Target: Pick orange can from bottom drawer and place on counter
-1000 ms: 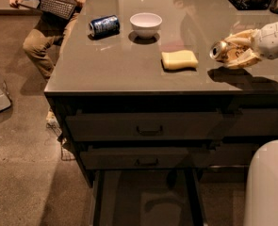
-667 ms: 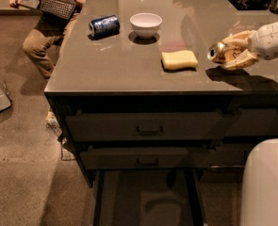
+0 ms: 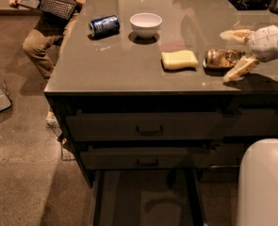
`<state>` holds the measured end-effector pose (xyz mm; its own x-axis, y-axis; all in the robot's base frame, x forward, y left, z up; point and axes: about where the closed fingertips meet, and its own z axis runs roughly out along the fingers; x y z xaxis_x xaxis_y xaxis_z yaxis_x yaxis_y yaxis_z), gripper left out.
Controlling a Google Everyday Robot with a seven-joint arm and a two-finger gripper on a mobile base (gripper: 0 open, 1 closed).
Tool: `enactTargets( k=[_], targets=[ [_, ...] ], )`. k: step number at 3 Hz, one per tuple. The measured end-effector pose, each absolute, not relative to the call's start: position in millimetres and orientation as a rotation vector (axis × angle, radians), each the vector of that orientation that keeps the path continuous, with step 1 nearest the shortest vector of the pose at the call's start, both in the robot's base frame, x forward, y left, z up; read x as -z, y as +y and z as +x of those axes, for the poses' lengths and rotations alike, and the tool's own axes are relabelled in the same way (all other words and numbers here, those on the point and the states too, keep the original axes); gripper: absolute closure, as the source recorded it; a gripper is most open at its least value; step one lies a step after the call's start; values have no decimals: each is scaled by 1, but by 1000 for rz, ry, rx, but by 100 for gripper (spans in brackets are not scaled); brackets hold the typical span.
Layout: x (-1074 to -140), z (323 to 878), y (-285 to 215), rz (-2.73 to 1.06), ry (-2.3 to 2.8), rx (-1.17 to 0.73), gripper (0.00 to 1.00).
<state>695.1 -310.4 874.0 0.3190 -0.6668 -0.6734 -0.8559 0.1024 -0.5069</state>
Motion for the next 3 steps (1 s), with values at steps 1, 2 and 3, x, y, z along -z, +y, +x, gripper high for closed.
enactTargets(
  k=[1,2,3],
  targets=[
    [-882,696,-318,-1589,1401,-223,0],
    [-888,694,-326,-1564,1395,-207,0],
    [-909,690,-350,-1498,1372,-135,0]
  ],
)
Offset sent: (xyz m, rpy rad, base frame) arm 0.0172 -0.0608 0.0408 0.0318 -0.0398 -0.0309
